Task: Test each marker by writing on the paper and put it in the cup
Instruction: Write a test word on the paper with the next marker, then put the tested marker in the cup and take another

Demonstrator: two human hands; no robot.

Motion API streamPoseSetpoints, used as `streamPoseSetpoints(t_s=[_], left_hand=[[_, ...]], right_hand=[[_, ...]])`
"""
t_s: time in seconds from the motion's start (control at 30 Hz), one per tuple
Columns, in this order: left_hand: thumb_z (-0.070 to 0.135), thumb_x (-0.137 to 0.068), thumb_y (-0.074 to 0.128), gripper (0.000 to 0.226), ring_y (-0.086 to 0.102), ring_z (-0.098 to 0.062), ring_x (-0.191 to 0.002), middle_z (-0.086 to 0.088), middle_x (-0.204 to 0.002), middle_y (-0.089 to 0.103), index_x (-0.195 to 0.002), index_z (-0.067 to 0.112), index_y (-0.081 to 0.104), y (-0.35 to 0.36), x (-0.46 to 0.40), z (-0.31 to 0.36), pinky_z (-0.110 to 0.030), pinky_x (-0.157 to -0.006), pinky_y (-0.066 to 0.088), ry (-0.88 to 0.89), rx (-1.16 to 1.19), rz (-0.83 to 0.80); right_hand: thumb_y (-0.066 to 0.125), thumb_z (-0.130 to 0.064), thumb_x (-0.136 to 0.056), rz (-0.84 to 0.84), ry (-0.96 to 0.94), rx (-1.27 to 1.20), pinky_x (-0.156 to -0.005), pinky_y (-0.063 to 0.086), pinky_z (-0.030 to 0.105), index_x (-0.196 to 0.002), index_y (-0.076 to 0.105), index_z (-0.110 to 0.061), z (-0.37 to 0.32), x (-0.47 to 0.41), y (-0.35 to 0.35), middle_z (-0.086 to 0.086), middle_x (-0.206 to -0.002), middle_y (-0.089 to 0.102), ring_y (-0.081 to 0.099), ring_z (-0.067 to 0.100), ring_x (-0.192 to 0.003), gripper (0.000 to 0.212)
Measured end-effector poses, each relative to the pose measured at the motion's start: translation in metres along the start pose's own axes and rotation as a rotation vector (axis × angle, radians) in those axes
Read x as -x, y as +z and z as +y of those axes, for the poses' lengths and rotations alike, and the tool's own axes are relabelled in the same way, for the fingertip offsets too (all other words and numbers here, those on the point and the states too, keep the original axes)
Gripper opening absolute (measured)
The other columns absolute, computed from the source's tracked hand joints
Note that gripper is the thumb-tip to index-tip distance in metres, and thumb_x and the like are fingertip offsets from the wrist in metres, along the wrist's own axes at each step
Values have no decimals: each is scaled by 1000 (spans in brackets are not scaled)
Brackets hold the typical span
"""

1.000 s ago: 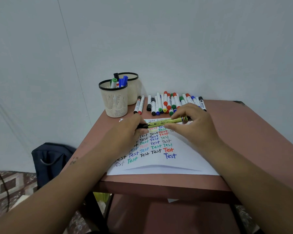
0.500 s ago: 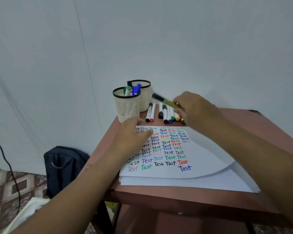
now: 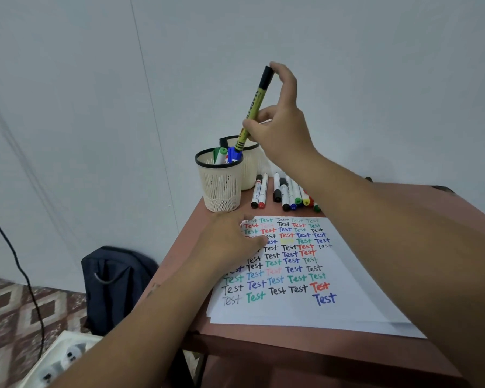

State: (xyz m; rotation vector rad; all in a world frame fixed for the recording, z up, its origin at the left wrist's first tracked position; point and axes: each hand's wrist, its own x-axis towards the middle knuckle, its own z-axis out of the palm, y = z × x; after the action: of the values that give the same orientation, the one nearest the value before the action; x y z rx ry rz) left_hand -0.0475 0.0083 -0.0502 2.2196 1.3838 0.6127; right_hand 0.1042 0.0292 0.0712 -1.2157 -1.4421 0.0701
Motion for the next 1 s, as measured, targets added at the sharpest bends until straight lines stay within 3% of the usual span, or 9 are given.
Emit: streamPoseSetpoints(t_s=[0.2,0.37,0.47,0.57,0.67,0.8,1.0], left_hand=[[60,-76,75,67,48,-10,-127,9,-143,49,-136,41,53,1,-2,-3,-36,-103,46,3,29,-7],[62,-69,74,66,55,-10,-119,11,-131,59,-130,46,57,2,-6,-5,-41,-98,52,5,81,-34],[60,-68,76,68,53,-13,-122,12,-129,59,-132,45,56,2,-8,-5,-42,-98,52,-15,84,-40],[57,-70,77,70,52,-17,-124,9,-134,55,-135,42,55,2,-9,-5,-44,-98,51,-14,52,-44],[54,-73,78,69,45,-17,-128,6,-136,51,-137,35,56,1,-9,-4,-44,-104,46,-1,22,-29],[50,-75,78,58,42,-17,-131,7,-135,50,-129,32,64,3,-8,-5,-42,-107,42,8,18,-12],[51,-77,77,58,40,-15,-134,8,-141,48,-131,32,64,3,-8,-5,-41,-110,39,11,14,-19]], right_hand=[[73,-6,-87,-77,51,62,-71,57,20,-144,30,-31,17,6,23,5,-79,73,70,12,-69,75],[71,-19,-93,-149,27,160,-81,56,20,-127,56,-25,30,10,23,-5,-96,70,67,4,-85,38],[66,-22,-97,-111,28,145,-72,47,6,-131,58,-21,38,14,12,-7,-97,66,62,3,-84,34],[59,-13,-101,-133,35,290,-80,50,18,-128,64,-18,55,21,-2,-4,-103,65,59,9,-87,28],[54,-2,-99,-481,46,652,-103,47,35,-135,65,-26,75,29,-9,1,-129,64,56,20,-118,44],[50,-11,-102,-759,-122,992,-105,45,43,-141,62,-33,93,43,-4,-1,-141,60,45,27,-129,47],[62,-10,-97,-649,-352,1047,-91,51,45,-121,73,-23,113,55,-3,1,-119,68,49,26,-108,30]])
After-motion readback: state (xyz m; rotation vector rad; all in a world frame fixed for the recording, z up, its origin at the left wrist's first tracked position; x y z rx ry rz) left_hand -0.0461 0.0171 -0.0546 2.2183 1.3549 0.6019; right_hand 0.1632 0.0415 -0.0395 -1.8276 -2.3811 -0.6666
